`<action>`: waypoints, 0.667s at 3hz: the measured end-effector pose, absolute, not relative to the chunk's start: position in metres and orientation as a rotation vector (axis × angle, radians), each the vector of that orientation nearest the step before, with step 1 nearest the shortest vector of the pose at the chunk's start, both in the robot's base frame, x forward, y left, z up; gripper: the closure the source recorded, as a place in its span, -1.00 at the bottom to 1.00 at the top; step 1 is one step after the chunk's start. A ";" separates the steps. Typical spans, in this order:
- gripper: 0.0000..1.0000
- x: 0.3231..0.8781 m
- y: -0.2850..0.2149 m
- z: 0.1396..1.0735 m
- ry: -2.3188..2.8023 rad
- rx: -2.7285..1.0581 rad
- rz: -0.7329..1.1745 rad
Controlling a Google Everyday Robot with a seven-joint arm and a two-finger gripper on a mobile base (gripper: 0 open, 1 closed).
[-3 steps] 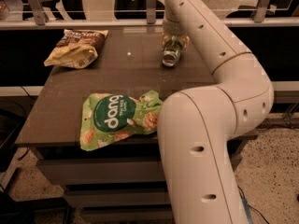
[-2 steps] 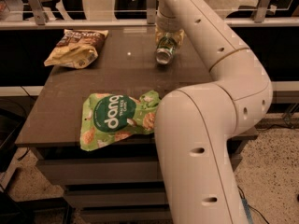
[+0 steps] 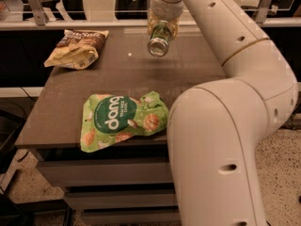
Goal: Place green can upright
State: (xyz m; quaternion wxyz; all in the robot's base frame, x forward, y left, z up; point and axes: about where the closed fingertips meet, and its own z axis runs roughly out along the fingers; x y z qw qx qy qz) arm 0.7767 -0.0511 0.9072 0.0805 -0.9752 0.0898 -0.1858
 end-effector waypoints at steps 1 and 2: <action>1.00 0.778 -0.047 0.907 0.258 -2.907 -0.564; 1.00 0.777 -0.049 0.914 0.184 -2.881 -0.630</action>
Offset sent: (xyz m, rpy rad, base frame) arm -0.0224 0.0041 0.0131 0.0185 -0.1413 0.1406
